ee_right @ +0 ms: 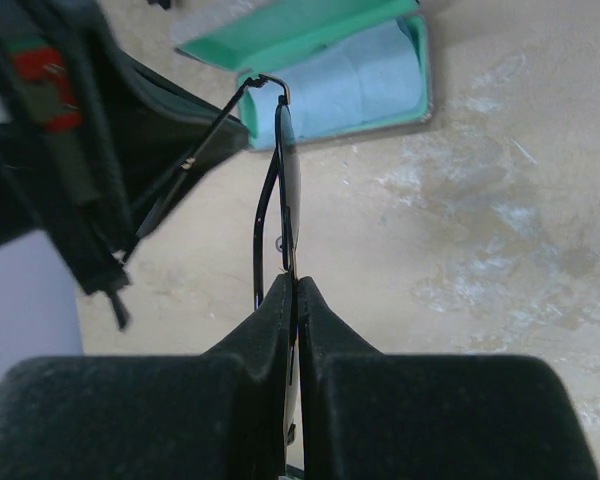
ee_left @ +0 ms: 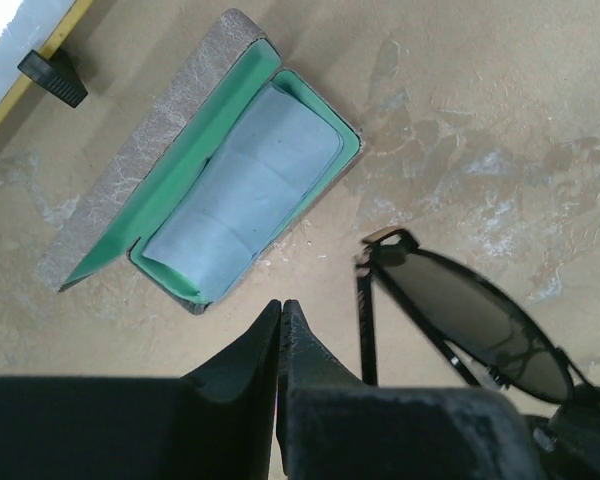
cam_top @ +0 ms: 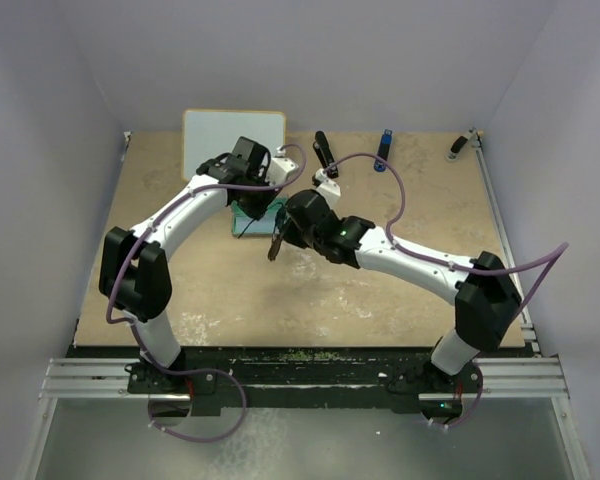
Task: Organize the sunglasses
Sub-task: Fold the sunglasses, then place the sunglasses at the center of the board.
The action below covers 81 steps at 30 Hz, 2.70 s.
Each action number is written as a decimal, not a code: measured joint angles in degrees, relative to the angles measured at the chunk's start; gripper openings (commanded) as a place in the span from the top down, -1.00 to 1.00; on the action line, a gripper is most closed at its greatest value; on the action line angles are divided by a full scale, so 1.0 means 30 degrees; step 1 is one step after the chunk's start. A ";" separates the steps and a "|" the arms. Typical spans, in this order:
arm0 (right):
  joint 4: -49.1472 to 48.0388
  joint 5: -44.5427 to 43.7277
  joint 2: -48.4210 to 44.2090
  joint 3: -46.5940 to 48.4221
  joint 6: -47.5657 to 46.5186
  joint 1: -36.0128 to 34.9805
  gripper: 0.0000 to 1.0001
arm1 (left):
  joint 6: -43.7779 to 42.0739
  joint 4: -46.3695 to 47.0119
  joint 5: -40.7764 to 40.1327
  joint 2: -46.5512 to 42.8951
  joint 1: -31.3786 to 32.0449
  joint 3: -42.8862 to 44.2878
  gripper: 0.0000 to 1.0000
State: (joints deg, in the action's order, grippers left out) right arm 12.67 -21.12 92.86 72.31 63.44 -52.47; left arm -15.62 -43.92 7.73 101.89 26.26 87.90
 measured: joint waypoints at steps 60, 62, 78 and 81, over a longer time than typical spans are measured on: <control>0.9435 -0.0619 0.6419 0.4524 0.0044 -0.0175 1.00 | 0.0291 0.0051 -0.0197 -0.4568 -0.0976 -0.4335 0.92; 0.9661 -0.0612 0.6696 0.4947 -0.0277 -0.0175 1.00 | 0.0262 0.0015 -0.0117 -0.4568 -0.0976 -0.4335 0.92; 0.9340 0.0117 0.7380 0.5960 -0.1035 -0.0262 0.14 | -0.0007 0.0044 0.0393 -0.3818 -0.0976 -0.4342 0.92; 0.9238 0.0335 0.7388 0.5974 -0.0998 -0.0262 0.13 | -0.0007 0.0051 0.0510 -0.3818 -0.0976 -0.4342 0.91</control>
State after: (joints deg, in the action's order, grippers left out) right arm 40.38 -20.12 115.02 90.24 60.45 -53.25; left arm -15.64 -43.77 9.26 90.43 23.33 74.87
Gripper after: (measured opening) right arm 0.428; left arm 0.040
